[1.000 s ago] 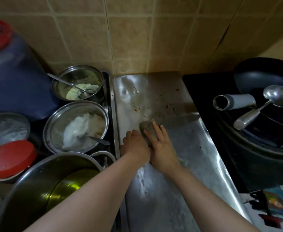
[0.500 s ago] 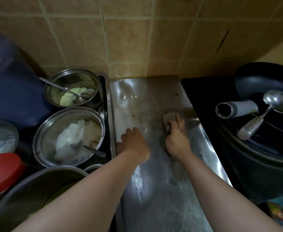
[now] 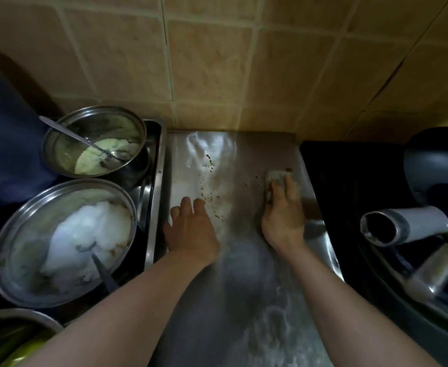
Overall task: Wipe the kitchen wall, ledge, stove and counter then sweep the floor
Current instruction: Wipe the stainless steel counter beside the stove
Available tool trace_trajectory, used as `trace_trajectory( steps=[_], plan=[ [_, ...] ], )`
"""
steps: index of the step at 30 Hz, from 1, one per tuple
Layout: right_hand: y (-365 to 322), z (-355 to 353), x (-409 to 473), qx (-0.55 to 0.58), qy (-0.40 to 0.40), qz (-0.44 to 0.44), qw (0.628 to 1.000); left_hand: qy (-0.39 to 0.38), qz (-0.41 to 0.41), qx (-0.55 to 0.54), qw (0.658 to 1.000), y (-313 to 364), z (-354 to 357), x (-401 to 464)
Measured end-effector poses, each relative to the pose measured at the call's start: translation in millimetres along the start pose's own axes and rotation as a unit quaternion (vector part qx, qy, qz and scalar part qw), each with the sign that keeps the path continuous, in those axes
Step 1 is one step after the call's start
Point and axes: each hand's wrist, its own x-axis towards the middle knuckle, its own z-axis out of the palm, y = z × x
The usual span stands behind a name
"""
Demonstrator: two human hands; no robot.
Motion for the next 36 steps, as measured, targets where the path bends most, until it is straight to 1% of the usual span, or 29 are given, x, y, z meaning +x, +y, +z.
trace_trajectory(
  steps=[3, 4, 5, 8, 10, 12, 13, 16, 17, 19, 21, 23, 24, 26, 29, 30, 31, 33, 36],
  plan=[
    [-12.4, 13.1, -18.6, 0.043, -0.036, -0.122, 0.991, 0.023, 0.0, -0.007, 1.0, 0.8, 0.8, 2.2],
    [-10.5, 13.0, -18.6, 0.056, -0.047, -0.132, 0.989, 0.029, 0.002, -0.007, 1.0, 1.0, 0.7, 3.5],
    [-5.6, 11.2, -11.9, 0.066, -0.045, -0.109, 0.991, 0.033, 0.002, -0.007, 0.999, 0.4, 0.3, 4.3],
    [18.4, 5.3, 27.9, 0.068, 0.039, -0.004, 0.997, 0.035, -0.002, -0.005, 0.999, -4.8, -0.5, 10.3],
    [25.3, 4.2, 49.6, 0.044, 0.056, 0.033, 0.997, 0.033, -0.007, -0.015, 0.999, -9.0, -0.5, 14.6],
    [15.9, 8.7, 55.3, 0.049, 0.065, 0.039, 0.996, 0.032, -0.012, -0.023, 0.999, -12.4, -0.7, 18.4],
    [7.6, 10.8, 51.7, 0.058, 0.073, 0.02, 0.995, 0.032, -0.013, -0.026, 0.999, -12.8, -0.6, 19.3],
    [-0.5, 16.2, 27.2, 0.076, 0.062, -0.093, 0.991, 0.032, -0.02, -0.016, 0.999, -9.8, -0.5, 20.8],
    [3.7, 15.7, 21.0, 0.079, 0.053, -0.105, 0.99, 0.032, -0.024, -0.012, 0.999, -7.8, -0.7, 21.7],
    [17.1, 9.6, 23.5, 0.078, 0.063, -0.08, 0.992, 0.032, -0.032, -0.009, 0.999, -4.8, -1.0, 23.3],
    [27.3, 0.7, 42.8, 0.068, 0.094, -0.003, 0.993, 0.032, -0.039, -0.009, 0.999, -3.3, -1.5, 24.3],
    [26.7, -1.7, 61.5, 0.053, 0.085, 0.068, 0.993, 0.036, -0.041, -0.01, 0.998, -2.8, -2.3, 24.7],
    [19.8, -0.1, 66.2, 0.06, 0.085, 0.066, 0.992, 0.04, -0.042, -0.013, 0.998, -3.0, -2.8, 24.8],
    [-3.8, 10.2, 62.3, 0.078, 0.074, 0.008, 0.994, 0.044, -0.046, -0.025, 0.998, -3.7, -4.1, 24.5],
    [-39.3, 34.7, 29.3, 0.089, -0.012, -0.128, 0.988, 0.041, -0.044, -0.035, 0.998, -5.8, -6.4, 24.3],
    [-45.2, 39.5, 21.7, 0.098, -0.04, -0.16, 0.981, 0.039, -0.043, -0.038, 0.998, -7.6, -7.1, 24.5],
    [-46.6, 40.2, 20.8, 0.104, -0.056, -0.174, 0.978, 0.036, -0.04, -0.042, 0.998, -9.5, -7.4, 24.3],
    [-40.7, 36.3, 36.7, 0.092, -0.057, -0.15, 0.983, 0.038, -0.028, -0.05, 0.998, -14.1, -7.3, 24.3],
    [-36.0, 30.9, 63.7, 0.076, -0.019, -0.092, 0.993, 0.046, -0.018, -0.062, 0.997, -16.4, -6.7, 23.0]
  ],
)
